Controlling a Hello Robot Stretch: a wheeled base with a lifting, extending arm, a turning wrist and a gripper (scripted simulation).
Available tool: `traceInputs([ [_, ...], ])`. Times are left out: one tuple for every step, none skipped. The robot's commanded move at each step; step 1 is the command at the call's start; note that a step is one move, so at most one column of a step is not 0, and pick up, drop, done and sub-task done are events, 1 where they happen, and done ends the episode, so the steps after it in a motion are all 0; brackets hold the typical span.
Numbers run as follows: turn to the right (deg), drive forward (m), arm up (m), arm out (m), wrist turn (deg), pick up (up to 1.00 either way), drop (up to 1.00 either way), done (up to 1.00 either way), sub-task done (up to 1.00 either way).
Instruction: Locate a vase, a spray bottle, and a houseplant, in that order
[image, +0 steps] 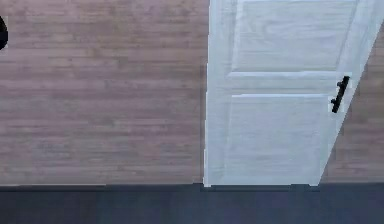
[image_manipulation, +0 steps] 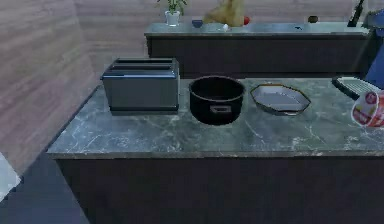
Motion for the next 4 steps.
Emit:
traceInputs([
  [0.0,0.50,0.00,0.00,0.0,0.00,0.00,0.00,0.00],
  [30.0,0.00,0.00,0.00,0.0,0.00,0.00,0.00,0.00],
  [0.0,0.50,0.00,0.00,0.0,0.00,0.00,0.00,0.00],
  [45.0,0.00,0.00,0.00,0.0,0.00,0.00,0.00,0.00],
])
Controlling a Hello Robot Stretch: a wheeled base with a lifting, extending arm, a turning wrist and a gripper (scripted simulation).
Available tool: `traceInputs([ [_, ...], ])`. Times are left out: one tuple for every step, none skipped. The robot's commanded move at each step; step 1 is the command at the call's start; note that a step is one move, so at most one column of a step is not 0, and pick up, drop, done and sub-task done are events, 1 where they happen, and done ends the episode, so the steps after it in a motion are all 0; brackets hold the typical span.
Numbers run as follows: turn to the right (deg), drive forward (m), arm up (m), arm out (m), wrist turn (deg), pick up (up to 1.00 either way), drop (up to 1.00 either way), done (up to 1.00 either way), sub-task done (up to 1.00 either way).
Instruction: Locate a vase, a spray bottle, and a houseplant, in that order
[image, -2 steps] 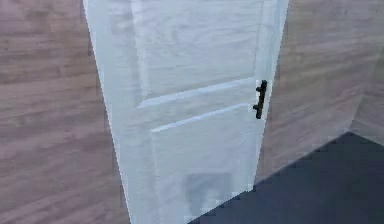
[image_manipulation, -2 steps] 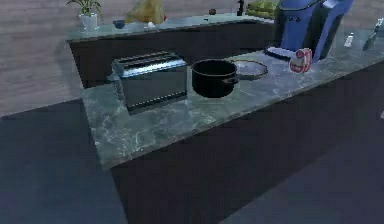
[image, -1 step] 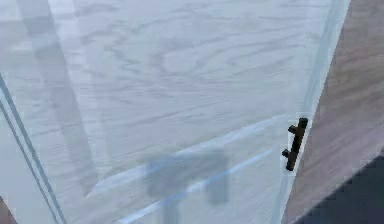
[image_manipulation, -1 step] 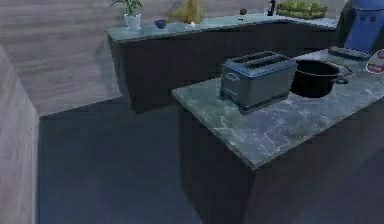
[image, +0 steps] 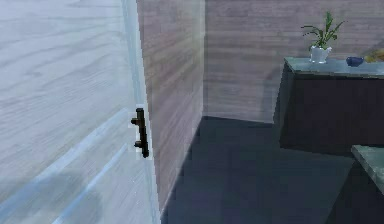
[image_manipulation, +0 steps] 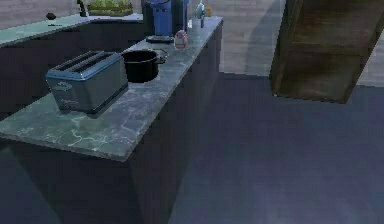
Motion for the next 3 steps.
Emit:
traceInputs([
  [12.0,0.00,0.00,0.00,0.0,0.00,0.00,0.00,0.00],
  [0.0,1.00,0.00,0.00,0.0,0.00,0.00,0.00,0.00],
  [-3.0,0.00,0.00,0.00,0.0,0.00,0.00,0.00,0.00],
])
